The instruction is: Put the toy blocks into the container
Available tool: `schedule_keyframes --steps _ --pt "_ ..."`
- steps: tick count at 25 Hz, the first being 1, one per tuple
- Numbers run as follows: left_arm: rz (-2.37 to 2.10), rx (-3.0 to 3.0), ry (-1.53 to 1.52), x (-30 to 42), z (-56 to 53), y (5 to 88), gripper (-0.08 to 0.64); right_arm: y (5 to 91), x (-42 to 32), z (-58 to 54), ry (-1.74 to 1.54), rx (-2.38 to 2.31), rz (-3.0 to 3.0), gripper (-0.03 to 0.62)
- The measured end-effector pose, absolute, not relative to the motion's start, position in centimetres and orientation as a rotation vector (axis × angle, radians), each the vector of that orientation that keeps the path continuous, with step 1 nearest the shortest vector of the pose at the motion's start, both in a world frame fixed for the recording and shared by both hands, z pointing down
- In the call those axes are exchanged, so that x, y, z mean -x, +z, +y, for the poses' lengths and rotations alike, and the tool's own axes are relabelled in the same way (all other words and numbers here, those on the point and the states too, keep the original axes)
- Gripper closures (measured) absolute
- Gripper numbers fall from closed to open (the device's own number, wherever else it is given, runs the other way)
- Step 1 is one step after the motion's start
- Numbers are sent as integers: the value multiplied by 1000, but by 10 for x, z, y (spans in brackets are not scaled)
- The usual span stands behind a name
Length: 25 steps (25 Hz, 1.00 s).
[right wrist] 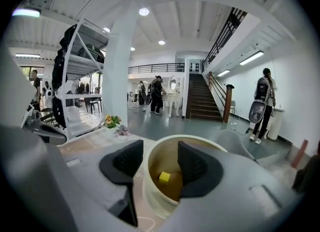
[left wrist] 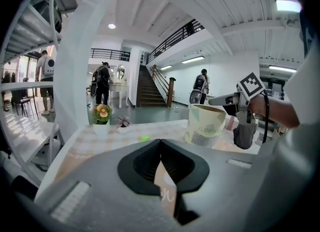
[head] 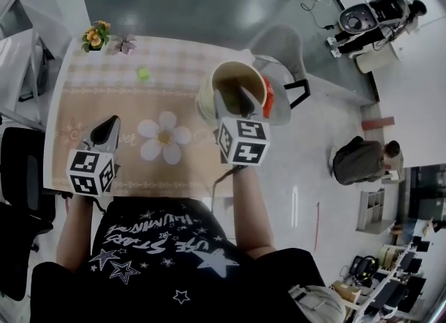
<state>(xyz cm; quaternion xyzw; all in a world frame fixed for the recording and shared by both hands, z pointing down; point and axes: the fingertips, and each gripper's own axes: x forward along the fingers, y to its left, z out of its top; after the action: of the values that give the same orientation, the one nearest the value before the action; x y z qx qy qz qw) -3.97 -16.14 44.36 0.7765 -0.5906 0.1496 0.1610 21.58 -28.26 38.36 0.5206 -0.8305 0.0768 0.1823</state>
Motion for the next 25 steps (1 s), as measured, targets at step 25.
schedule_keyframes --steps 25 --pt "-1775 -1973 398 209 -138 480 551 449 6 -307 170 -1158 -2325 371"
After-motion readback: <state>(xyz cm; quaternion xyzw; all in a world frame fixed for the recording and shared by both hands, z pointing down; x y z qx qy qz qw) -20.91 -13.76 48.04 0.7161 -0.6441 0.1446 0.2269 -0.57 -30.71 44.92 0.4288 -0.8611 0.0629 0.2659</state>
